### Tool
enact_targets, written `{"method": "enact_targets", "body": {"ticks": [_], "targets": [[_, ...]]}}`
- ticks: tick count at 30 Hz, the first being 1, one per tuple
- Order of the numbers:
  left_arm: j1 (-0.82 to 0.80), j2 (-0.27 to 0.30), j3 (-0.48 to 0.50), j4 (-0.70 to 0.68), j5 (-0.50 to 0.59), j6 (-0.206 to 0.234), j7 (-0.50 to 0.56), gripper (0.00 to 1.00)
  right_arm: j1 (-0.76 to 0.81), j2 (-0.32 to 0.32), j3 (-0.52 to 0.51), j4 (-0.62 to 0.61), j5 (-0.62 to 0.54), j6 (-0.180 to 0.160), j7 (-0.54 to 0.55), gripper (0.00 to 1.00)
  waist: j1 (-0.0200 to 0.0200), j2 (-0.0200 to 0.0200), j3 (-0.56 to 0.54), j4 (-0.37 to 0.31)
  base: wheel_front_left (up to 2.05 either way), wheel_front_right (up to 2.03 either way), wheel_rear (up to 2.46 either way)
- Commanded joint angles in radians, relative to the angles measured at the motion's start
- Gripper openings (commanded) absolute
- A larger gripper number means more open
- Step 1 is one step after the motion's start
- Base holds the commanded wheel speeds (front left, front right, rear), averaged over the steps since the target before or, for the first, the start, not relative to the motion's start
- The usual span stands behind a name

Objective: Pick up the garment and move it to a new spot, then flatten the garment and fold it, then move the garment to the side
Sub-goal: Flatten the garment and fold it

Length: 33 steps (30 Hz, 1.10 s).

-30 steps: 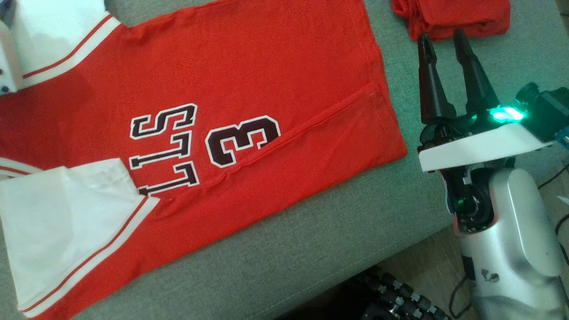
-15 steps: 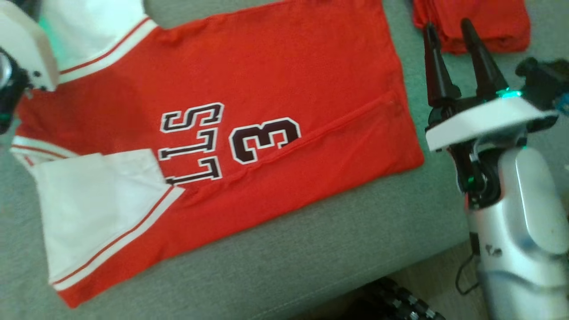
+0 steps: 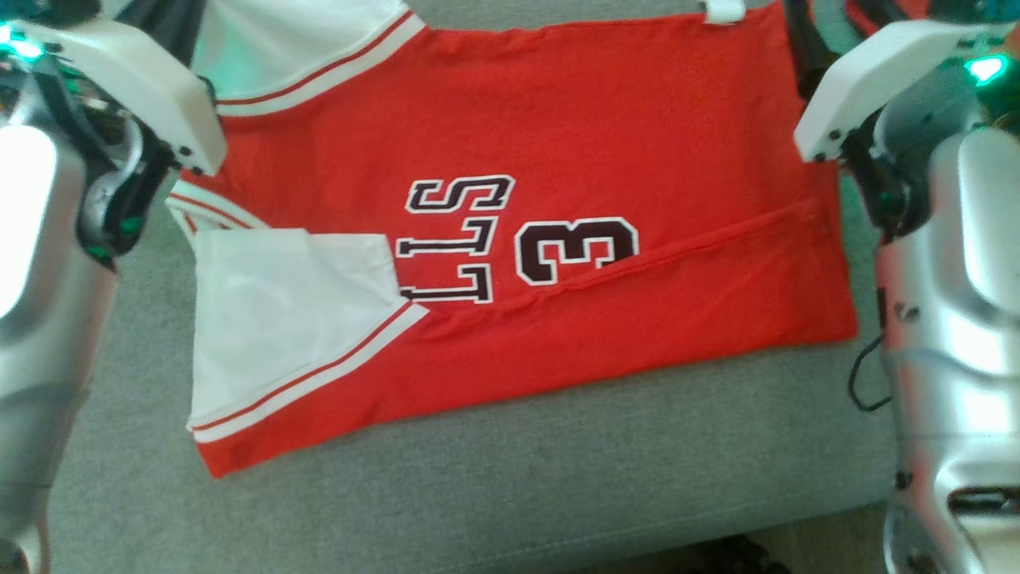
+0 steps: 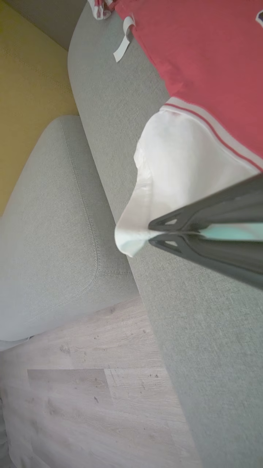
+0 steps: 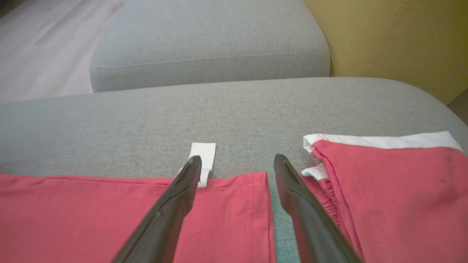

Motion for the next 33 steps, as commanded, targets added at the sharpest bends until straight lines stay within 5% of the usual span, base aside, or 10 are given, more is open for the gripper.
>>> {"method": "enact_targets", "body": {"ticks": [1, 13, 16, 18, 22, 24, 33], "targets": [[-0.04, 0.031, 0.035, -0.03, -0.007, -0.003, -0.008, 0.0, -0.024, -0.004, 0.006, -0.025, -0.009, 0.007, 0.006, 1.0, 0.0001, 0.0, 0.013, 0.017, 0.0, 0.0, 0.0], [-0.074, -0.025, -0.005, 0.035, -0.008, -0.015, -0.058, 0.0, -0.148, -0.004, -0.093, 0.218, -0.079, 0.007, 0.009, 1.0, 0.0001, 0.0, 0.034, 0.049, 0.0, 0.0, 0.0], [-0.084, -0.023, -0.01, 0.041, -0.01, -0.018, -0.057, 0.0, -0.178, 0.001, -0.105, 0.256, -0.087, 0.007, -0.006, 0.77, 0.0001, 0.0, 0.041, 0.049, 0.0, 0.0, 0.0], [-0.09, -0.022, -0.014, 0.045, -0.011, -0.02, -0.056, 0.0, -0.196, 0.004, -0.107, 0.285, -0.091, 0.007, -0.006, 0.49, 0.0001, 0.0, 0.044, 0.049, 0.0, 0.0, 0.0], [-0.097, -0.022, -0.023, 0.053, -0.013, -0.022, -0.053, 0.0, -0.223, 0.007, -0.111, 0.336, -0.091, 0.007, -0.016, 0.24, 0.0001, 0.0, 0.044, 0.048, 0.0, 0.0, 0.0], [-0.1, -0.021, -0.025, 0.056, -0.014, -0.023, -0.052, 0.0, -0.233, 0.007, -0.114, 0.358, -0.095, 0.007, -0.027, 0.0, 0.0001, 0.0, 0.043, 0.047, 0.0, 0.0, 0.0], [-0.095, -0.007, -0.02, 0.06, -0.023, -0.024, -0.075, 0.0, -0.246, 0.008, -0.096, 0.406, -0.074, 0.007, -0.127, 0.0, 0.0001, 0.0, 0.025, 0.032, 0.0, 0.0, 0.0]]}}
